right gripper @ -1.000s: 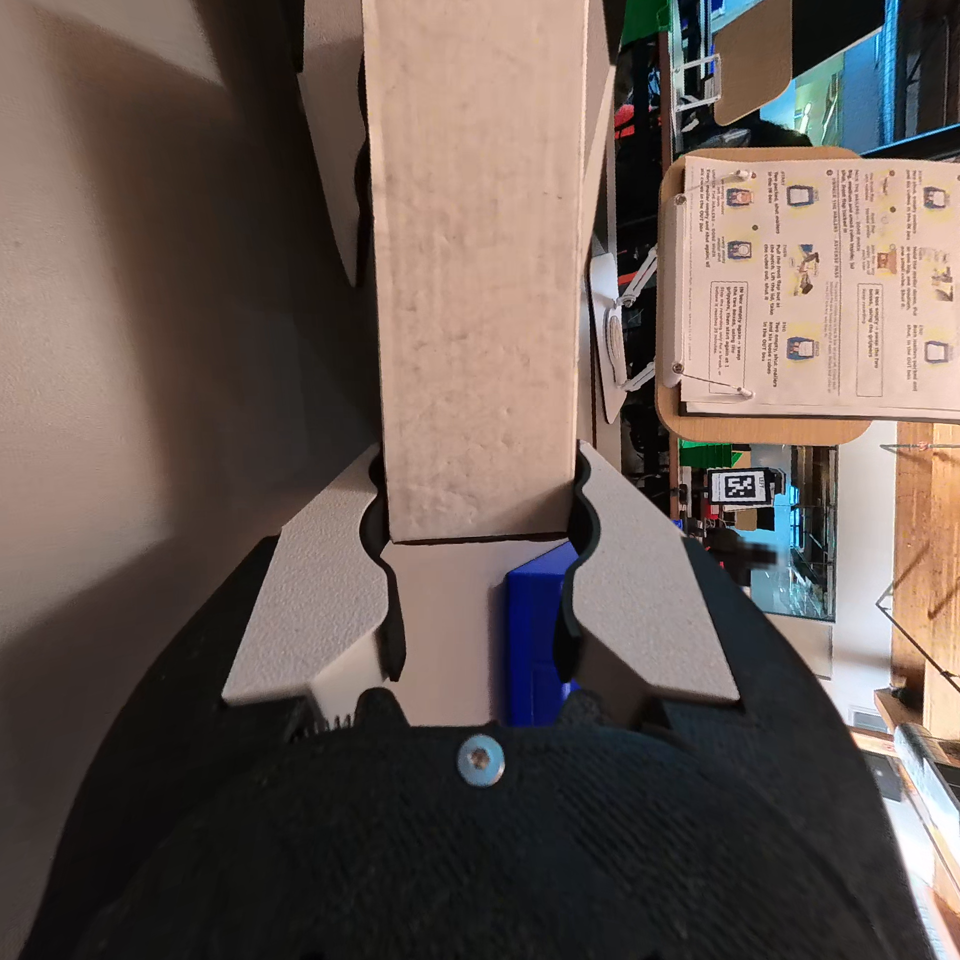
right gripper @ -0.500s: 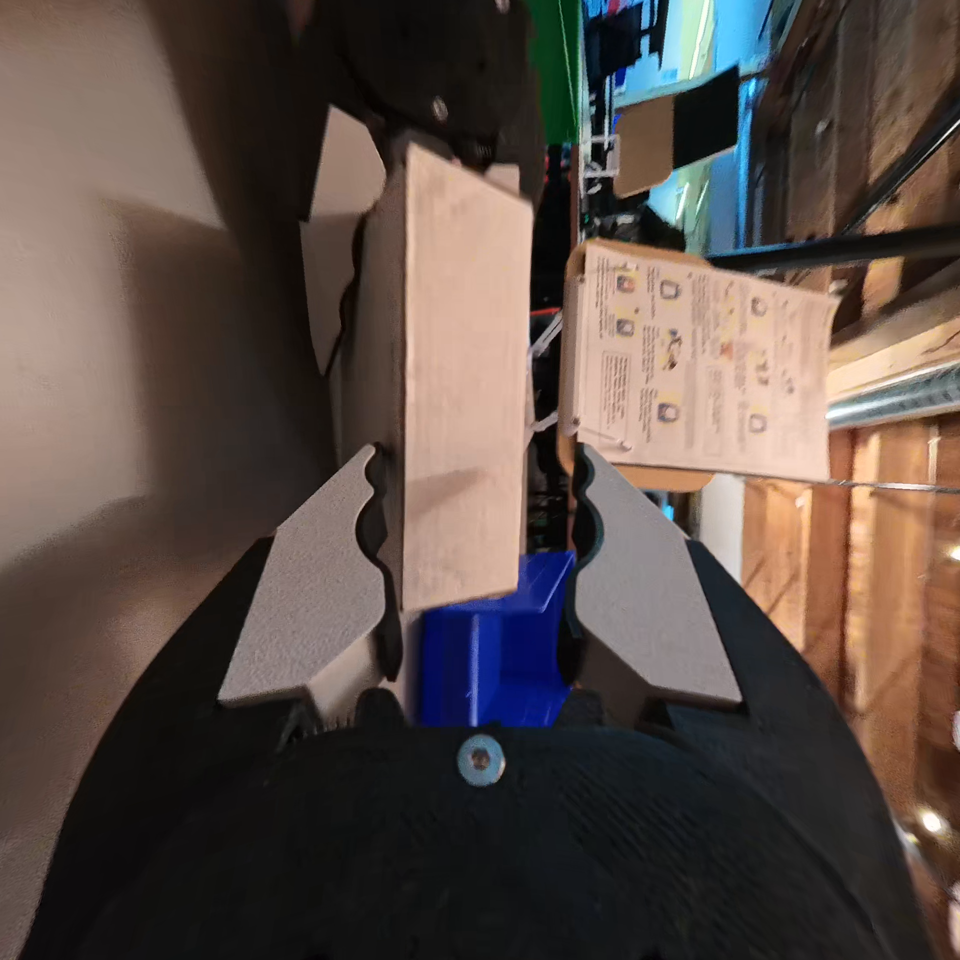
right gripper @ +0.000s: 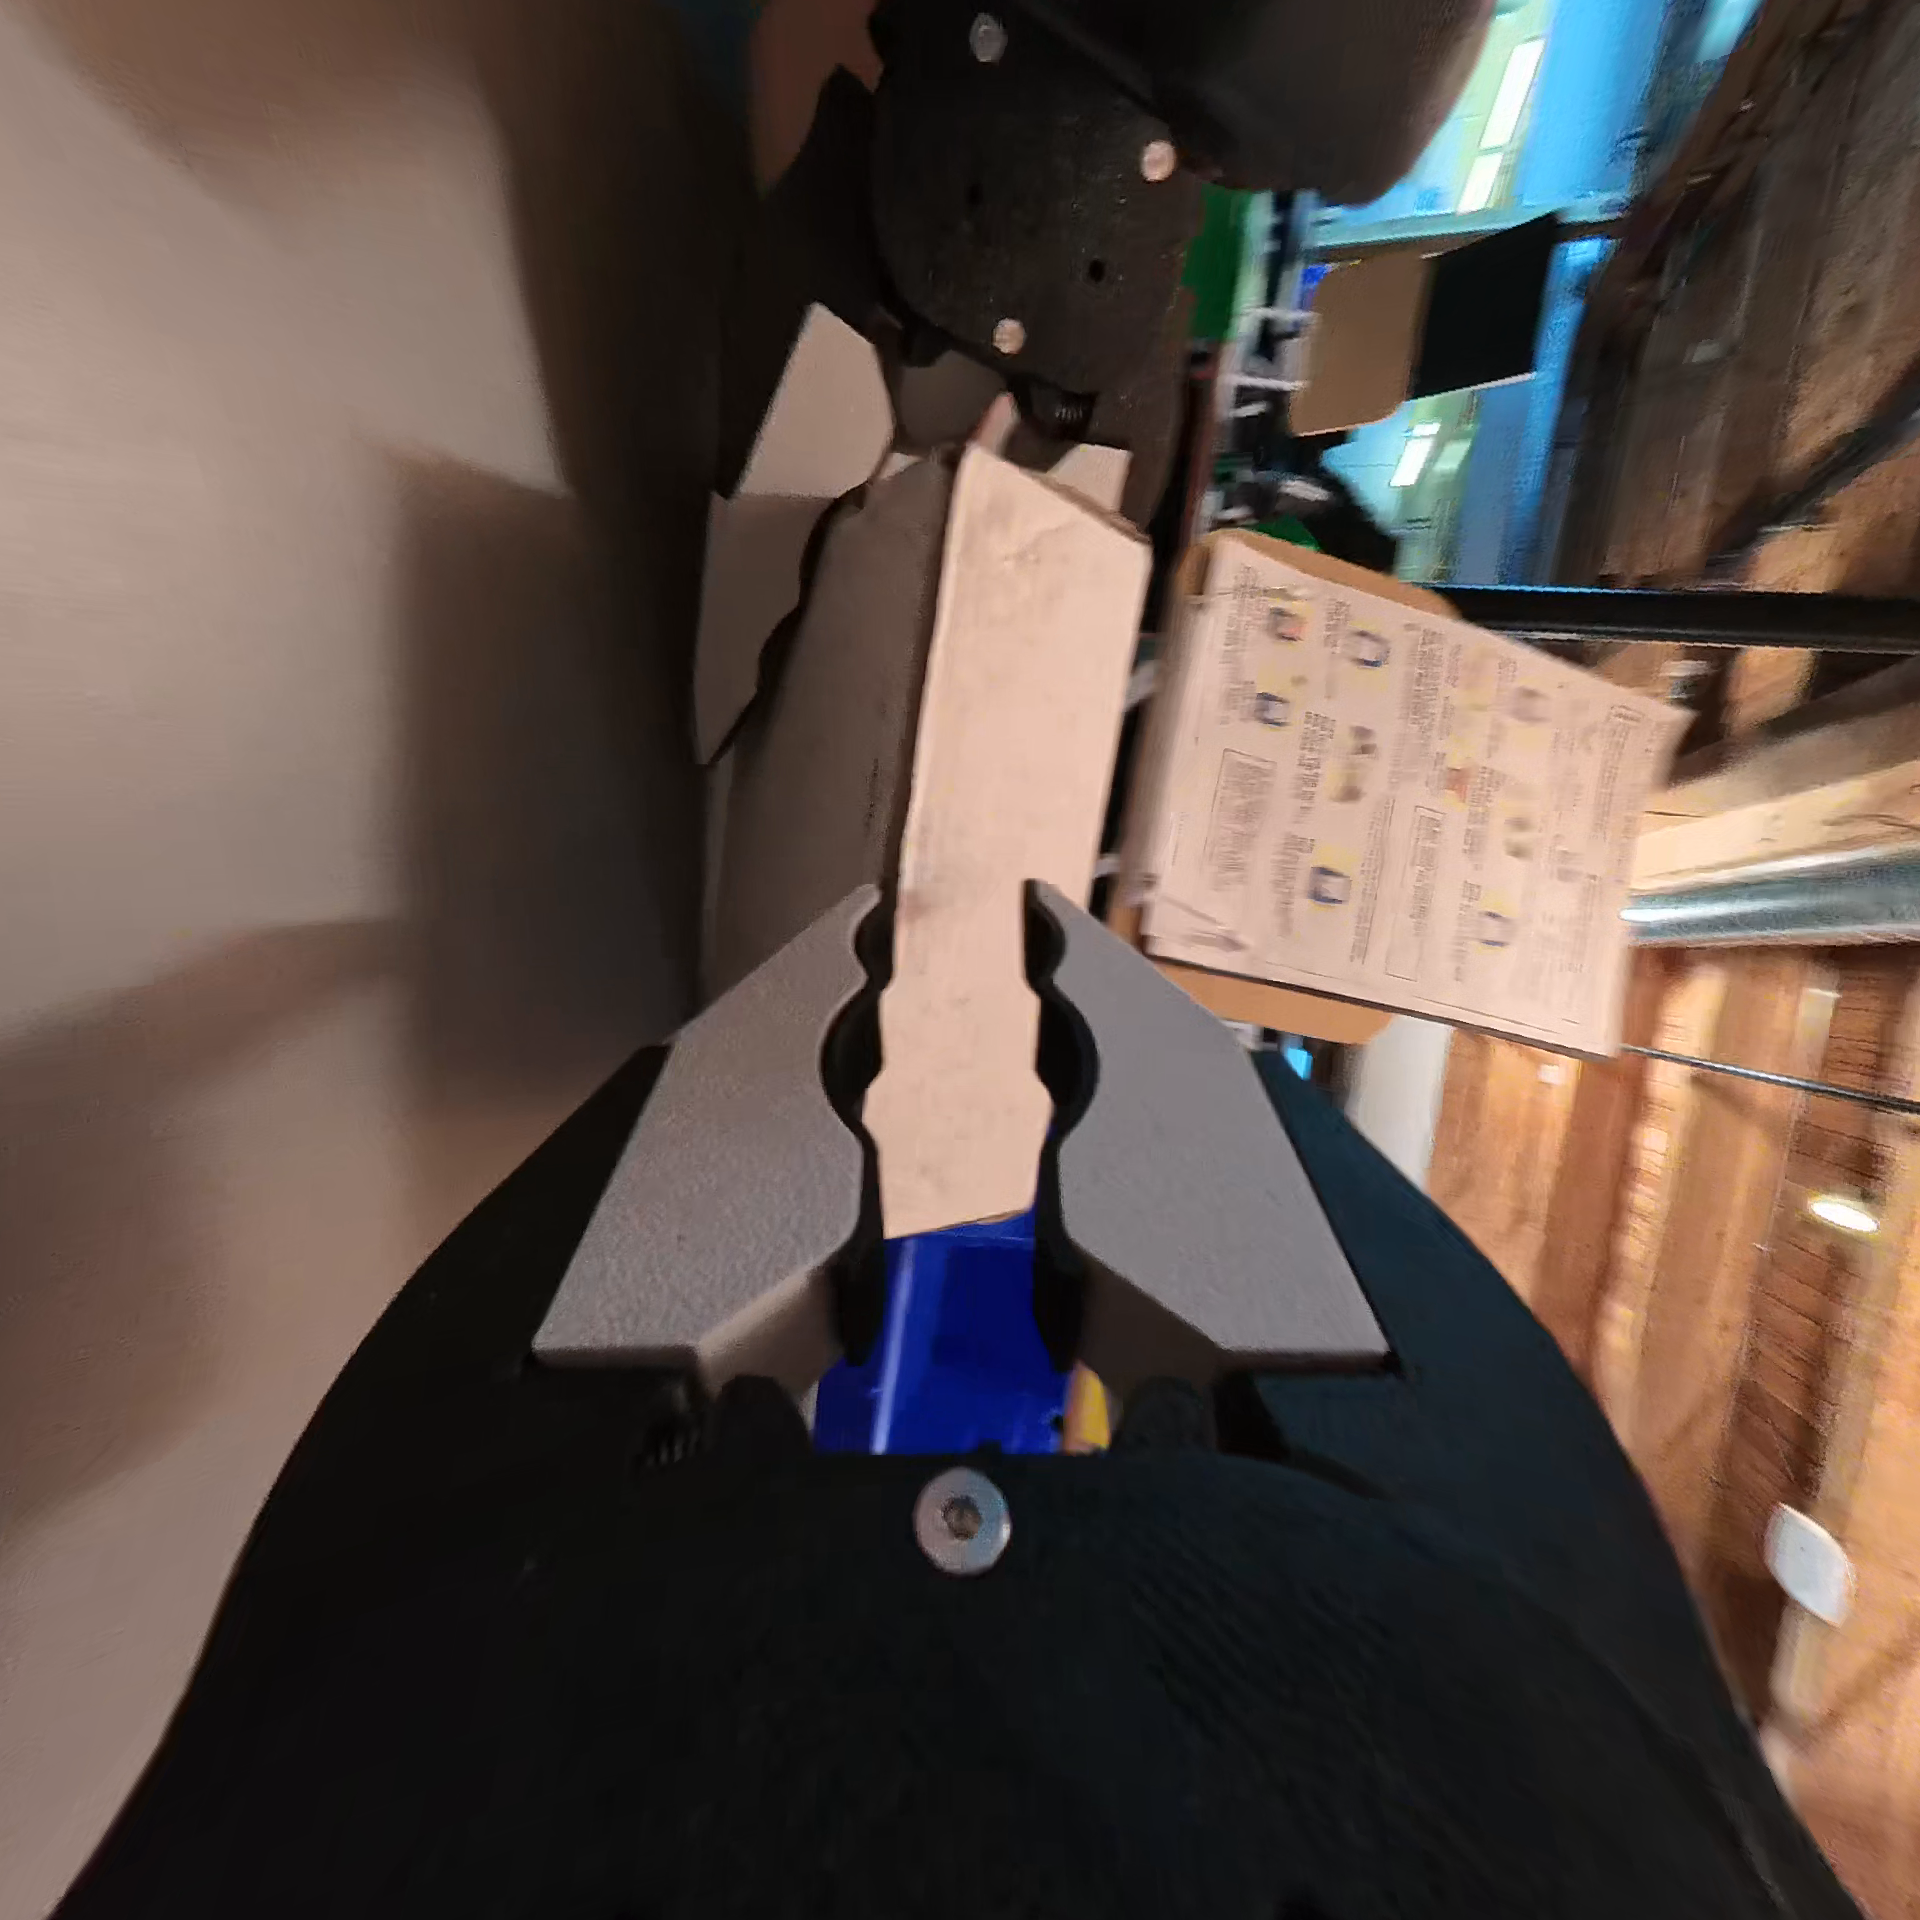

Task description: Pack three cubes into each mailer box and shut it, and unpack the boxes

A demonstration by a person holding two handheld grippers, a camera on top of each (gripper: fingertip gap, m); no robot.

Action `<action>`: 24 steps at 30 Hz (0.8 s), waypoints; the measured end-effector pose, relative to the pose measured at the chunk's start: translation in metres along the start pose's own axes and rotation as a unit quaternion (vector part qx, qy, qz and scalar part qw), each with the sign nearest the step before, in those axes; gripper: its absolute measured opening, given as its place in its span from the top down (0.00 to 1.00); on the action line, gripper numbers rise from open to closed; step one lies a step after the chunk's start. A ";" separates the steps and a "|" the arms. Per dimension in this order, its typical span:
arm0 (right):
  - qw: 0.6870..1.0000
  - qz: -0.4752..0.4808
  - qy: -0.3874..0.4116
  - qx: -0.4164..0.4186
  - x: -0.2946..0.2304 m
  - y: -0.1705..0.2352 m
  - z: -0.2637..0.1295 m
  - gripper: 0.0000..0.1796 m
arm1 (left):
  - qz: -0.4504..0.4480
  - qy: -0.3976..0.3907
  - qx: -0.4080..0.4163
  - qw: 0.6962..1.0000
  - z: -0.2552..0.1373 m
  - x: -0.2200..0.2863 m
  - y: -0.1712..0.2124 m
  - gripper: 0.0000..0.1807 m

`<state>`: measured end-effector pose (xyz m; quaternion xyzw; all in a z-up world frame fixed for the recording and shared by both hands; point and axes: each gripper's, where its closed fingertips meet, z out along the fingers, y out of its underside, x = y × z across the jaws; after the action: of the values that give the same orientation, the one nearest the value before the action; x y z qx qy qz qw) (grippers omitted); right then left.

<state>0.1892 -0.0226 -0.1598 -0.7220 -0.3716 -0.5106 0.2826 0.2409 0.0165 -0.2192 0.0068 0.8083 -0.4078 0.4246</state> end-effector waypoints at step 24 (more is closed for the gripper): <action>0.989 0.018 0.145 -0.038 0.044 0.026 0.003 0.90 | -0.023 0.029 -0.021 0.999 0.003 -0.001 0.007 0.59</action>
<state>0.2213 -0.0235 -0.1196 -0.6572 -0.2942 -0.6185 0.3146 0.2462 0.0190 -0.2240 -0.0089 0.8288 -0.4000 0.3912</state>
